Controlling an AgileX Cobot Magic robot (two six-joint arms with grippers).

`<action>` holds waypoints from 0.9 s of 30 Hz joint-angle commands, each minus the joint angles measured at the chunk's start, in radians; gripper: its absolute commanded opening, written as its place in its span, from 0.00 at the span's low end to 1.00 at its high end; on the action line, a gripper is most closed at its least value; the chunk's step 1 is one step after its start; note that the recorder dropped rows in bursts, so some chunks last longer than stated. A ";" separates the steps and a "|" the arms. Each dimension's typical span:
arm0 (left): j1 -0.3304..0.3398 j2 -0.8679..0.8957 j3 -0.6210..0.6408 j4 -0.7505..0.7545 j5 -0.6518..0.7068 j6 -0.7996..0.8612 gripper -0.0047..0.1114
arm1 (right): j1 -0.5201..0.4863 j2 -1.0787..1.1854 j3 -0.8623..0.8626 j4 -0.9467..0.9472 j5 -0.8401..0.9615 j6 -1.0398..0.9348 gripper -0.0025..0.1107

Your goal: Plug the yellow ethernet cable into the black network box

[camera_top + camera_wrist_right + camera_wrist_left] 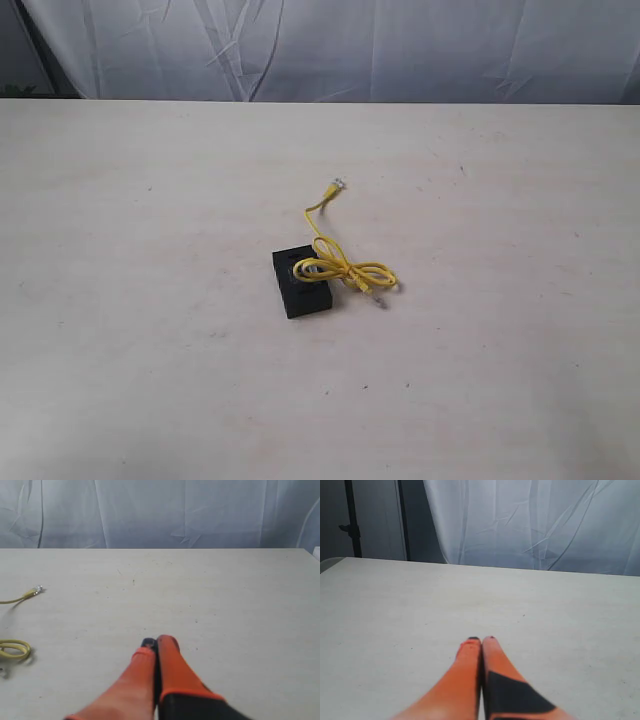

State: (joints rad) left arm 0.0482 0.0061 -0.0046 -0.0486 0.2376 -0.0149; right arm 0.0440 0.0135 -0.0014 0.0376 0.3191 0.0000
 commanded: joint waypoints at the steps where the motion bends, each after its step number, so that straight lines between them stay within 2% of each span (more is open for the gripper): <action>1: 0.002 -0.006 0.005 0.001 -0.007 -0.003 0.04 | -0.003 -0.004 0.001 0.002 -0.009 0.000 0.01; 10: 0.002 -0.006 0.005 0.004 -0.007 -0.003 0.04 | -0.003 -0.004 0.001 0.002 -0.009 0.000 0.01; 15: 0.002 -0.006 0.005 0.069 -0.007 -0.003 0.04 | -0.003 -0.004 0.001 0.000 -0.009 0.000 0.01; 27: 0.002 -0.006 0.005 0.069 -0.007 -0.003 0.04 | -0.003 -0.004 0.001 -0.006 -0.020 0.000 0.01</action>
State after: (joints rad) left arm 0.0482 0.0061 -0.0046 0.0167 0.2376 -0.0149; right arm 0.0440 0.0135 -0.0014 0.0356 0.3191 0.0000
